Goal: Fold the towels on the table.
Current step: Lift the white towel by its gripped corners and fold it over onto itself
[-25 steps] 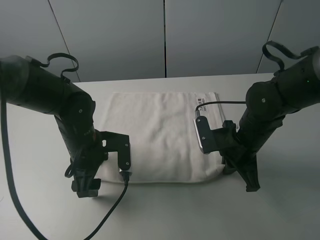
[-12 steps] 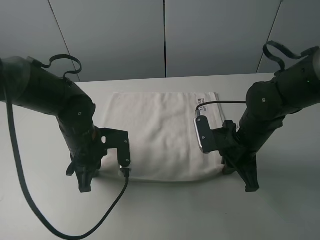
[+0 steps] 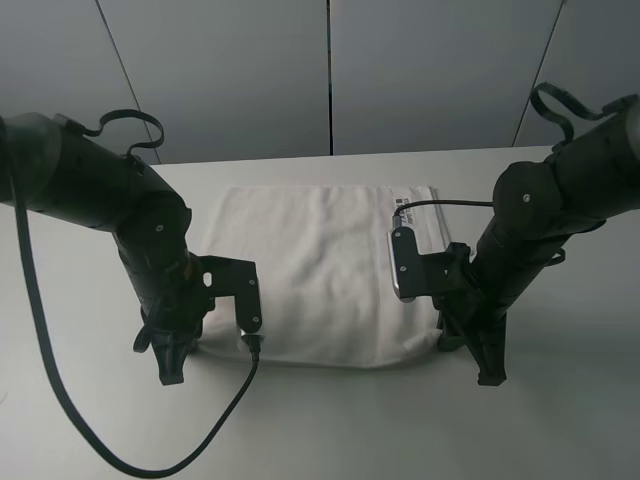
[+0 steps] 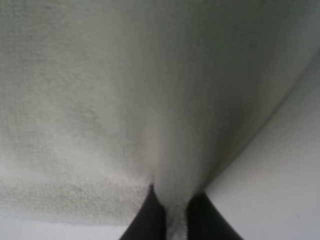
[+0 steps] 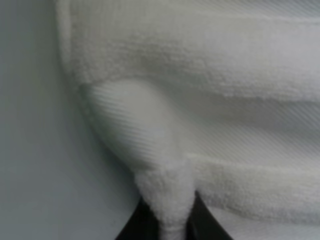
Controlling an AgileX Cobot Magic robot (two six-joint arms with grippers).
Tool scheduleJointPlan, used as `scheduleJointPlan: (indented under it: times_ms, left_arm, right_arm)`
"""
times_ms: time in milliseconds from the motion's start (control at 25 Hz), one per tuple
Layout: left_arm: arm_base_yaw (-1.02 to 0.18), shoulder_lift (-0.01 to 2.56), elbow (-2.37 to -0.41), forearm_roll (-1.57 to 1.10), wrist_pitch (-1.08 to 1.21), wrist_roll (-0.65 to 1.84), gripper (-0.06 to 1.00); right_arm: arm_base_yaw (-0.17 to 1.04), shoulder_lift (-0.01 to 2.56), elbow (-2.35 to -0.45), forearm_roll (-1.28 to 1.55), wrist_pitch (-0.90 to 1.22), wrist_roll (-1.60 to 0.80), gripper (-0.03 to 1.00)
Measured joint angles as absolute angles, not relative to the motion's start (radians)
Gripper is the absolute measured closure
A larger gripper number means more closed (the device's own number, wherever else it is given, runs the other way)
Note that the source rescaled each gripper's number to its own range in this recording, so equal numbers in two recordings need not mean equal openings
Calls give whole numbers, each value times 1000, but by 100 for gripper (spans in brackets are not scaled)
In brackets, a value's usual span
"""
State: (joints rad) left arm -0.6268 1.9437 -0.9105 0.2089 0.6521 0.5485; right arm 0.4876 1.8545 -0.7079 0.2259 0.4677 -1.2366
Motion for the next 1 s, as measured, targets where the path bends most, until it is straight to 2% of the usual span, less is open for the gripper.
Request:
scheduleJointPlan:
  times_ms: [200, 760, 1000]
  left_arm:
    - [-627, 1944, -911, 205, 657, 549, 94]
    - [-627, 1844, -911, 121, 790, 535, 94]
    - [-627, 1746, -909, 121, 781, 443, 94]
  right_arm:
    - [488, 1836, -704, 236, 488, -1238, 97]
    - [488, 1714, -687, 329, 753, -1235, 97]
    - [488, 1611, -685, 354, 777, -1069, 97]
